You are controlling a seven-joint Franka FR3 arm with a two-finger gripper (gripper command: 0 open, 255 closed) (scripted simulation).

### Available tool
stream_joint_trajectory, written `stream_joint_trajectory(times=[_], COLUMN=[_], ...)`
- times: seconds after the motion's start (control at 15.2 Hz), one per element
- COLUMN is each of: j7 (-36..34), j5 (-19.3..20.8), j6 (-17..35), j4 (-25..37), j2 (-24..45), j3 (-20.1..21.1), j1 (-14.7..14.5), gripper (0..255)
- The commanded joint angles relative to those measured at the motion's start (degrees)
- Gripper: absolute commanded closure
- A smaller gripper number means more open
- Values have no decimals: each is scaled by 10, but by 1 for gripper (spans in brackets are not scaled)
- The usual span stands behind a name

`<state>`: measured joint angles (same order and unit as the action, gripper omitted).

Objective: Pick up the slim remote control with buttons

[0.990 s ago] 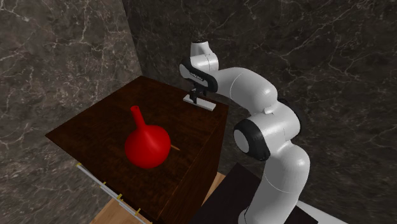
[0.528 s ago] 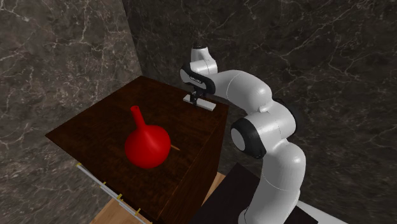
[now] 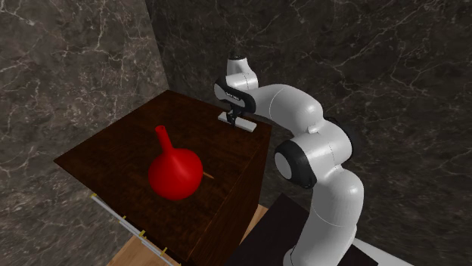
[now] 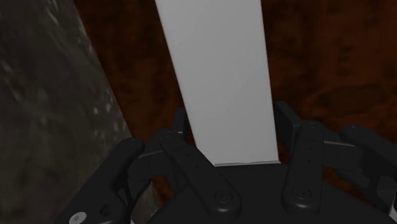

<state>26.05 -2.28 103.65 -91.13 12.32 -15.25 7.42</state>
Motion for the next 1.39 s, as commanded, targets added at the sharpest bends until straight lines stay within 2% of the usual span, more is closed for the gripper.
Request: stream_joint_trajectory(times=[0.0, 0.2, 1.19, 1.32], j7=[0, 1, 3, 3], j5=[0, 0, -4, -4], j6=[0, 1, -121, -122], j4=[0, -1, 135, 136], j2=[0, 1, 15, 16], j3=[0, 0, -2, -2], j1=[0, 0, 7, 7], gripper=[255, 255, 255, 255])
